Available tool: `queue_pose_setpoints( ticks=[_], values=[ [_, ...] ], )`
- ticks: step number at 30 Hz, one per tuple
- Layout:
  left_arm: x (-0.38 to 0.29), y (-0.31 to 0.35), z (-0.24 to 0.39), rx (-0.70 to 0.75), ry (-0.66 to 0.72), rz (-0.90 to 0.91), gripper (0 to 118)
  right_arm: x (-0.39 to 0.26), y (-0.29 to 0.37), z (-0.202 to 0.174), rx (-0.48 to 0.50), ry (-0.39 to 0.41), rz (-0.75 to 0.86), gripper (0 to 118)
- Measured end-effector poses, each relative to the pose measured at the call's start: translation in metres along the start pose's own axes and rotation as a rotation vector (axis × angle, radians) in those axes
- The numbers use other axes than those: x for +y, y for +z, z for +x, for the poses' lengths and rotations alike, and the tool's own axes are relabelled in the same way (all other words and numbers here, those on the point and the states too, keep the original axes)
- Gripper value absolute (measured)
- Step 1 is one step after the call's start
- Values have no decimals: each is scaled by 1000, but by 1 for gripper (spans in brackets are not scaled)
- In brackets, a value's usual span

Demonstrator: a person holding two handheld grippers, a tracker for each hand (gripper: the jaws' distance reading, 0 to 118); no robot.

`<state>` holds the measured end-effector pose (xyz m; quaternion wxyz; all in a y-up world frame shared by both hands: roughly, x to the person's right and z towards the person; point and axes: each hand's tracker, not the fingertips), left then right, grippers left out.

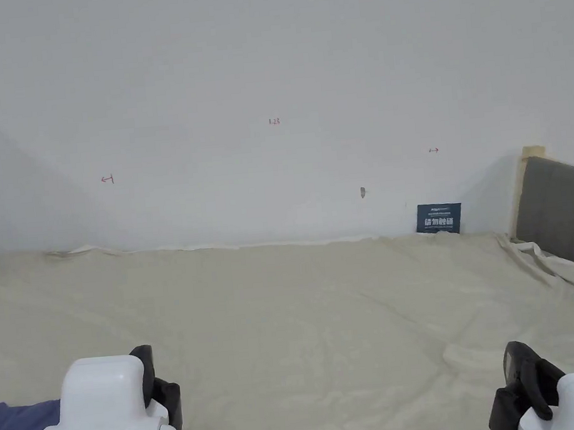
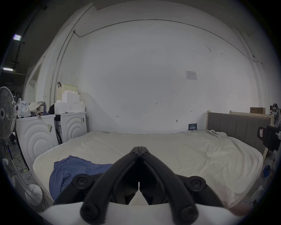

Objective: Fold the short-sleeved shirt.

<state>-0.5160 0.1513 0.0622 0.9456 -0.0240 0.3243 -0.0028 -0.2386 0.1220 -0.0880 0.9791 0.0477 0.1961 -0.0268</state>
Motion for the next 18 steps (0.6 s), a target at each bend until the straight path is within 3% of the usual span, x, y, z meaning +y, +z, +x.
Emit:
queue_pose_setpoints(
  ticks=[4,12,16,18],
  values=[
    [1,6,-28,58,17,-13,0,2,-8,-21,50,0,-18,0],
    [-3,66,-147,460,-59,-70,0,2,-31,-124,398,-35,-47,0],
    [-13,92,-172,550,-43,-92,0,-1,-24,-169,567,-8,-58,0],
    [-21,98,-178,608,-28,-92,0,-4,-25,-182,604,-3,-73,0]
  ],
)
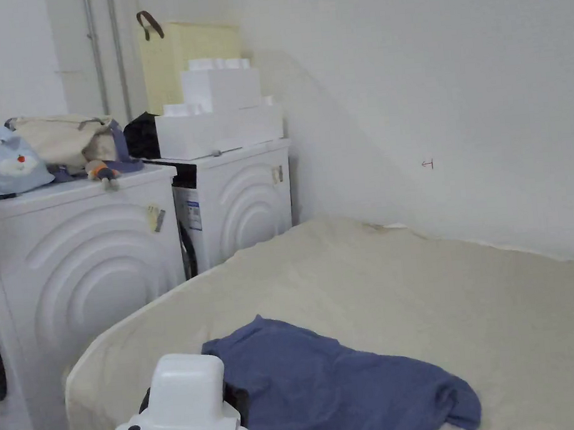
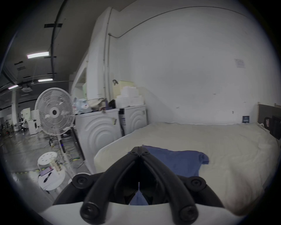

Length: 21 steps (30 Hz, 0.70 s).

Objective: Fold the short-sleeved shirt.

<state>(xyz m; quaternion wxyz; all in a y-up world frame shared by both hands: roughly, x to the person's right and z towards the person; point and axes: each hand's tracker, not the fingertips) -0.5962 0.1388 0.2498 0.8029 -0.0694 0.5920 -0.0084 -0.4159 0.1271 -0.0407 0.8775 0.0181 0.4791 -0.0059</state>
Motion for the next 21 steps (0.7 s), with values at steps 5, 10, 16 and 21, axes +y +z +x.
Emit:
queue_pose_setpoints(
  ticks=[5,10,16,21],
  values=[
    [-6,-19,-5,-1,19,-25,0,-9,-15,13,-1,-82,-51,0],
    [3,-57,12,-52,-29,-58,0,-25,-19,42,-103,-32,-107,0],
    [20,-156,46,-308,-22,-333,0,-30,-31,64,-117,-39,-168,0],
    [-9,-310,78,-529,69,-891,0,-39,-39,73,-103,-98,-294,0]
  ],
)
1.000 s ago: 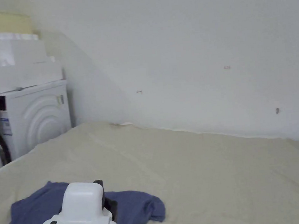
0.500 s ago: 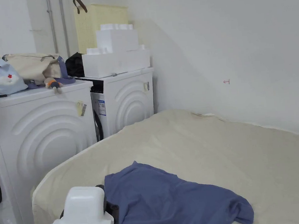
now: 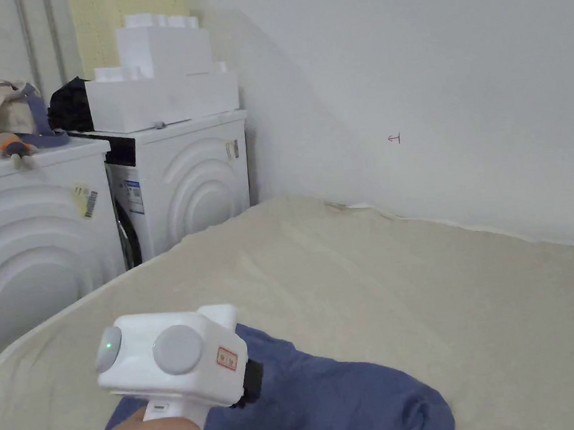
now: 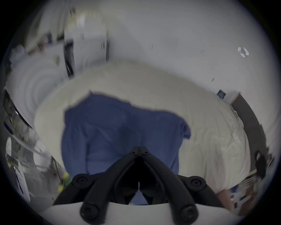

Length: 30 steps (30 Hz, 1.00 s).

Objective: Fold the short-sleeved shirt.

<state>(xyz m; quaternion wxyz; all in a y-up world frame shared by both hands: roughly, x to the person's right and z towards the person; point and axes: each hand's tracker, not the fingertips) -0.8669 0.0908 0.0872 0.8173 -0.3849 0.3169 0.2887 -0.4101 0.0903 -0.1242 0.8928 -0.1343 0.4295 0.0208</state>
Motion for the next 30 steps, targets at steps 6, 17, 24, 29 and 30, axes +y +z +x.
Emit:
queue_pose_setpoints(
  ticks=[6,17,24,29,30],
  values=[
    [20,-88,-17,105,21,-147,118,-18,-20,3,2,16,-89,0],
    [-7,-170,-4,217,-146,-348,118,-38,-44,0,10,33,-164,0],
    [-2,-160,-1,239,-154,-376,118,-40,-42,3,24,18,-156,0],
    [-3,-155,3,250,-158,-381,117,-39,-38,8,22,-5,-147,0],
    [-6,-148,13,238,-200,-348,98,-39,-37,8,22,4,-143,0]
  ],
)
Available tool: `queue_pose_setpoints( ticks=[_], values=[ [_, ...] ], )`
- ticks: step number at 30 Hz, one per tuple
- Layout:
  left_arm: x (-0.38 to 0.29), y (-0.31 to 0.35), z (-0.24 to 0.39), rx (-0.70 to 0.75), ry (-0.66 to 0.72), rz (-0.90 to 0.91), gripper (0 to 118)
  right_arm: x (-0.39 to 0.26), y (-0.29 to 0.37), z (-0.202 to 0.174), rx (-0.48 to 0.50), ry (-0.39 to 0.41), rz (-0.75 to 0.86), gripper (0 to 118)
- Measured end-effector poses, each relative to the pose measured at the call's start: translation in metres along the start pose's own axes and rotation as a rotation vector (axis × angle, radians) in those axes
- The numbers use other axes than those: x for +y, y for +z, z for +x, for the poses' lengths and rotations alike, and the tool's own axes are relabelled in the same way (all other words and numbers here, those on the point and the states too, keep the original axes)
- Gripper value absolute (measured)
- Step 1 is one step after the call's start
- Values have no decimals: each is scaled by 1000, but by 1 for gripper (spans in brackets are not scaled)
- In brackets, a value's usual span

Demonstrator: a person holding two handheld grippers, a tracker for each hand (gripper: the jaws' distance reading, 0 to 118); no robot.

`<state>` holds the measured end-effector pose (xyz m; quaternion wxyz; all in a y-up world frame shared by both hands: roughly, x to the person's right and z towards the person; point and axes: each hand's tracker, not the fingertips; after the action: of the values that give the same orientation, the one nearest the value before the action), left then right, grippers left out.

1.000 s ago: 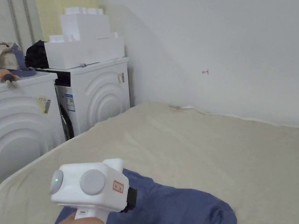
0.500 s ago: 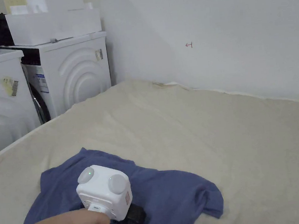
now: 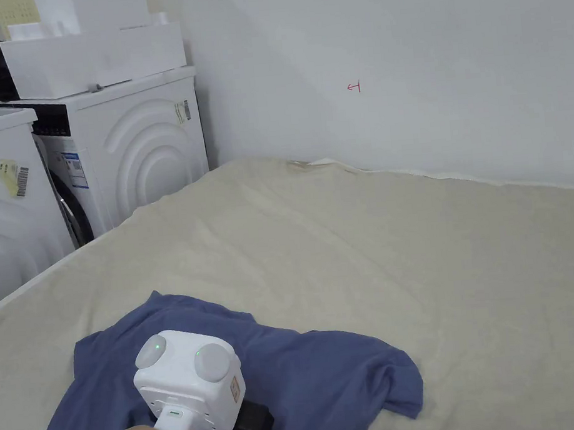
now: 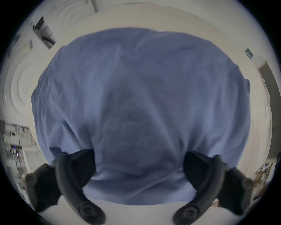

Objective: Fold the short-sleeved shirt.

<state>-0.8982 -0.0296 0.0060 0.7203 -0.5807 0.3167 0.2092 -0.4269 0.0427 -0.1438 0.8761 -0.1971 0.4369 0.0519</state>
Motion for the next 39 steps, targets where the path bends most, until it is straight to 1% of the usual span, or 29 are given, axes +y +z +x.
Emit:
queue_pose_setpoints(
  ticks=[1,2,3,4,7,9,11,13,15,17,19,21,23,24,26,28,30,32,34,37,39],
  values=[
    [-4,10,5,-23,-41,72,73,0,2,1,-4,12,5,0],
    [-7,18,9,-20,-74,116,44,0,4,2,-8,24,8,0],
    [-9,23,10,21,-80,130,1,0,5,3,-10,32,9,0],
    [-8,21,8,38,-71,100,1,0,6,4,-12,35,9,0],
    [-10,24,-1,-3,-49,91,1,1,9,9,-14,16,10,0],
    [-9,27,-4,-17,-10,96,1,2,12,12,-18,-7,17,0],
    [-12,33,-8,-29,-2,111,1,5,16,15,-34,-26,19,0],
    [-13,49,-19,-86,29,154,1,9,23,20,-39,-37,26,0],
    [-16,71,-33,-134,81,191,1,14,29,26,-44,-33,40,0],
    [-22,102,-45,-165,103,232,1,18,33,30,-66,-15,59,0],
    [-28,142,-53,-151,80,313,1,22,38,37,-82,-16,77,0],
    [-31,181,-58,-137,27,382,1,26,42,43,-89,-40,90,0],
    [-32,221,-60,-143,32,450,1,30,46,49,-90,-64,99,0],
    [-38,253,-45,-149,35,497,1,33,48,52,-93,-71,105,0],
    [-38,295,-37,-163,39,585,1,36,52,55,-105,-78,122,0],
    [-36,337,-25,-233,42,665,1,40,57,59,-117,-86,145,0],
    [-33,378,-5,-288,1,744,1,43,61,63,-123,-96,159,0],
    [-31,410,22,-304,-65,805,1,46,66,67,-125,-108,170,0],
    [-26,437,56,-333,-84,866,1,49,72,71,-133,-114,186,0],
    [-8,459,107,-479,-139,818,1,50,81,78,-156,-117,207,0],
    [2,465,148,-514,-209,793,1,49,86,85,-168,-126,215,0]
  ],
)
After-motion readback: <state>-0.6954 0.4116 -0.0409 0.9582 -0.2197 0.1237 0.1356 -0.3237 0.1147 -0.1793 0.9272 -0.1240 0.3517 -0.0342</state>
